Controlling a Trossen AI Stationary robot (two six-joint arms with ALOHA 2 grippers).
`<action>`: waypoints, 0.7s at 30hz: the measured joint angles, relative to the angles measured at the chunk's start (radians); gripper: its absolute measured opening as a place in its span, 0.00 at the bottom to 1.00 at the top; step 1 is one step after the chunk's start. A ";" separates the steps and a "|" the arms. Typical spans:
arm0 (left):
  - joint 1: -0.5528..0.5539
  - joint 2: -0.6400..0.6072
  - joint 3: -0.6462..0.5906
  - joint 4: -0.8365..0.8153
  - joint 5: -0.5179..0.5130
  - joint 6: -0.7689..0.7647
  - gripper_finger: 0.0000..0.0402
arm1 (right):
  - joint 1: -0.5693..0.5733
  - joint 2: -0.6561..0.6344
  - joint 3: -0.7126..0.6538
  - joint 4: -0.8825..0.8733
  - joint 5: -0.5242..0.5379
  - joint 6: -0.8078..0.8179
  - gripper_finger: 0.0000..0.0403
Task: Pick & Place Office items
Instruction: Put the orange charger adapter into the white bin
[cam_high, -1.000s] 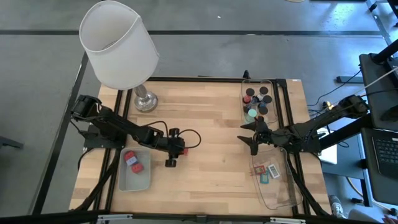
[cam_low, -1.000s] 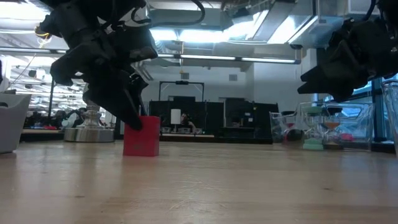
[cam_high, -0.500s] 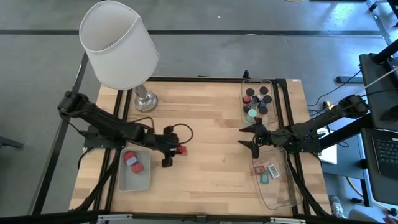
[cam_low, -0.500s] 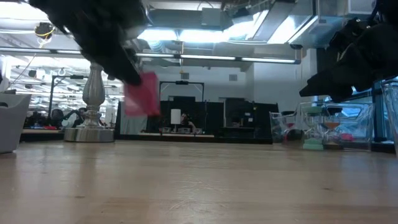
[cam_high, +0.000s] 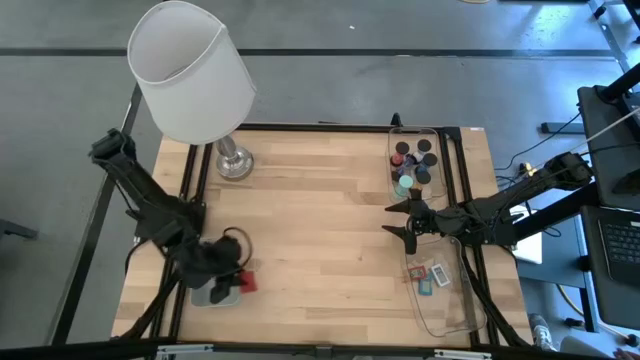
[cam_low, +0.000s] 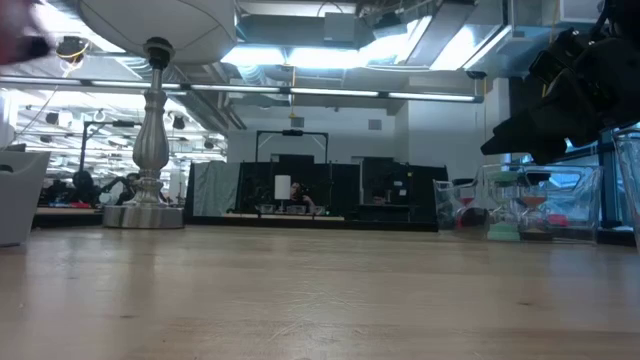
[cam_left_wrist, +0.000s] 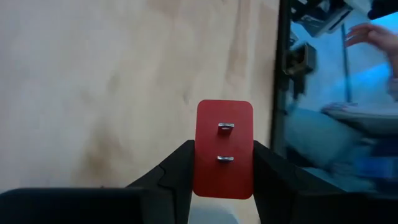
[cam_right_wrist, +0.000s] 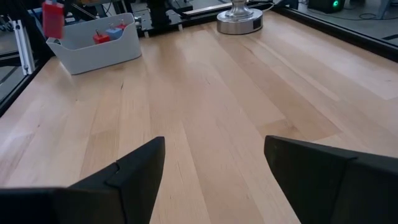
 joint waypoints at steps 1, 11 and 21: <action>-0.040 -0.003 0.000 -0.014 -0.012 -0.062 0.30 | 0.000 0.000 0.000 0.000 0.000 0.000 0.69; -0.309 0.040 0.000 -0.264 -0.160 -0.463 0.30 | 0.000 0.000 0.002 0.000 0.000 0.000 0.69; -0.365 0.164 0.000 -0.319 -0.160 -0.258 0.31 | 0.000 0.000 0.002 0.000 0.000 -0.001 0.69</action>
